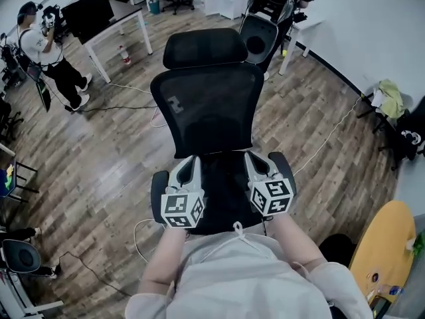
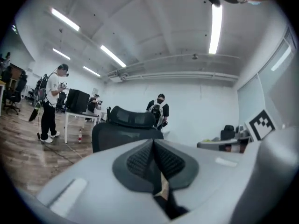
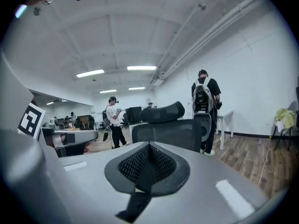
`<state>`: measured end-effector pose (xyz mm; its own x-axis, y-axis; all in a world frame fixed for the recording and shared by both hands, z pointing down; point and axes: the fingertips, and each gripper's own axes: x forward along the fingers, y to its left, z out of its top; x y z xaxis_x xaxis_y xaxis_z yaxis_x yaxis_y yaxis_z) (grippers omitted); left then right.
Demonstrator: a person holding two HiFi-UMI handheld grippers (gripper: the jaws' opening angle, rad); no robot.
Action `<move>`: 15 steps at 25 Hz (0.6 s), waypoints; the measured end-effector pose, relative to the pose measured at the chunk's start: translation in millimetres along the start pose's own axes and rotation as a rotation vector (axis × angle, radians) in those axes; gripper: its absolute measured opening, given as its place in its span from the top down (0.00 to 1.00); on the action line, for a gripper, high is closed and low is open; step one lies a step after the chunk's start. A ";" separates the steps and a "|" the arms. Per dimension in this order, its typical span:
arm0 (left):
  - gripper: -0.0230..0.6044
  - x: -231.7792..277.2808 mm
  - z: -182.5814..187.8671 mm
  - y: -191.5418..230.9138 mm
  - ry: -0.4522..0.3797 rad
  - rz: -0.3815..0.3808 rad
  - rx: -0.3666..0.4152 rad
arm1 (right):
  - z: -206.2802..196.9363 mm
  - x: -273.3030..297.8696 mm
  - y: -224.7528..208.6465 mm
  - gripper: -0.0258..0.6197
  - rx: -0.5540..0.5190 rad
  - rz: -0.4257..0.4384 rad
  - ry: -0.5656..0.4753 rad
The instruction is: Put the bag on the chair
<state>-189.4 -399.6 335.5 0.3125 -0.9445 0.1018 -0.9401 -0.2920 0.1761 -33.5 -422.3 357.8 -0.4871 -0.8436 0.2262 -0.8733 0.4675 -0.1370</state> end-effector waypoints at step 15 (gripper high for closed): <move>0.95 -19.4 117.4 -1.9 -0.216 -0.037 0.125 | 82.4 6.2 29.5 0.96 -0.033 0.043 -0.135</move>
<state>-209.6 -398.4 218.3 0.3236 -0.9389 -0.1169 -0.9422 -0.3311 0.0515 -61.5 -435.5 275.7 -0.5200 -0.8495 0.0890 -0.8528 0.5104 -0.1110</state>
